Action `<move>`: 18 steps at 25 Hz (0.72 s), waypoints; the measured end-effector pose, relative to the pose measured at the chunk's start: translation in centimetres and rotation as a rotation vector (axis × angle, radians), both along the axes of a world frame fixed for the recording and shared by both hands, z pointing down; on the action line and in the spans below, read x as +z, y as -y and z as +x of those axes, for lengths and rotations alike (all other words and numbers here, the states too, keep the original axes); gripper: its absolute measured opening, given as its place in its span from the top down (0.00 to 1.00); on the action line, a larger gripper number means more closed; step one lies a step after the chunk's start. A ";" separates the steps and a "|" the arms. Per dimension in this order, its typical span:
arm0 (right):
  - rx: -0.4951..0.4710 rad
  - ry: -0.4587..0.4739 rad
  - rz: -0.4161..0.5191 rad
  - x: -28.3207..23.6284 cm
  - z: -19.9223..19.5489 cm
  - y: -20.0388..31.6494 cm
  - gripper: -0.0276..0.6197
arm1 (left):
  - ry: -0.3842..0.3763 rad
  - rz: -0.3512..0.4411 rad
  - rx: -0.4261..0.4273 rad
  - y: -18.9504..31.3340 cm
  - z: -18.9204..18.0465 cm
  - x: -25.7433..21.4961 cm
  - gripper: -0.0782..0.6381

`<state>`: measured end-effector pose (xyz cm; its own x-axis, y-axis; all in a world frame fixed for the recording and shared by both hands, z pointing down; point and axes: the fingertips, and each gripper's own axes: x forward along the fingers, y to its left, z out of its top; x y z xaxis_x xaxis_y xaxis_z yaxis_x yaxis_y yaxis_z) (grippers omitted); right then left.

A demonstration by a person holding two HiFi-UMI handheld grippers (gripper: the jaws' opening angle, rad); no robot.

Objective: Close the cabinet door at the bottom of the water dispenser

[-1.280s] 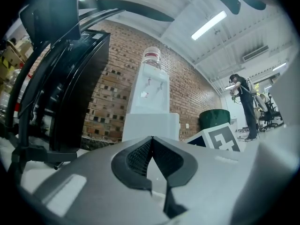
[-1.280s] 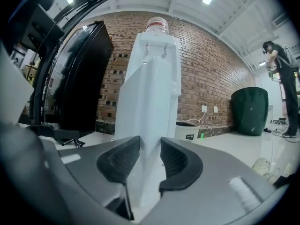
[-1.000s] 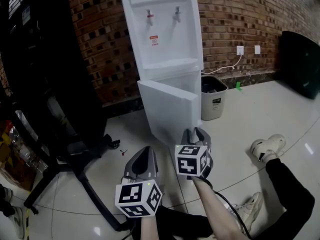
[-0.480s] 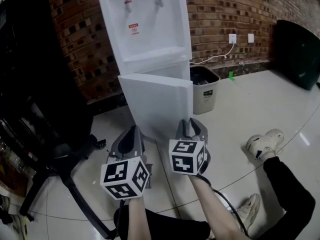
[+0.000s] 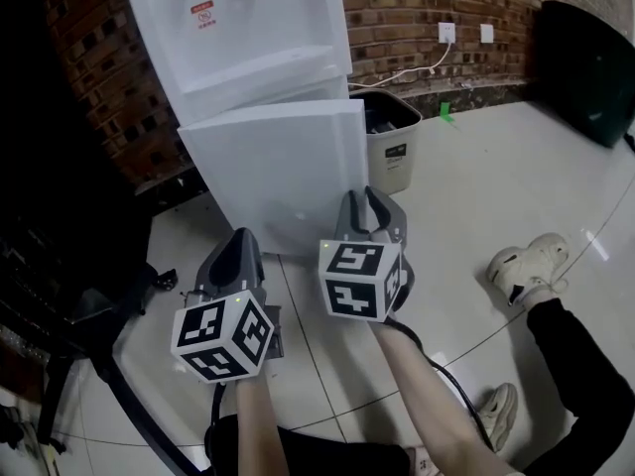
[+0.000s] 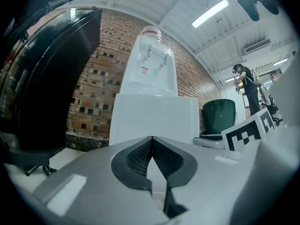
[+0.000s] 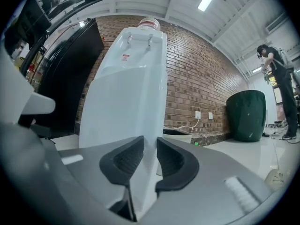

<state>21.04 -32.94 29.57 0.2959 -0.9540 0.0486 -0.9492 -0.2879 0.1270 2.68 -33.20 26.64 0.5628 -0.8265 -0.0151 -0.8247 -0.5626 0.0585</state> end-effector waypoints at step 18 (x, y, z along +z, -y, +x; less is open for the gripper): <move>-0.004 -0.041 0.017 0.0 4.5 6.4 0.95 | 0.045 -0.004 -0.023 5.8 1.2 2.2 0.86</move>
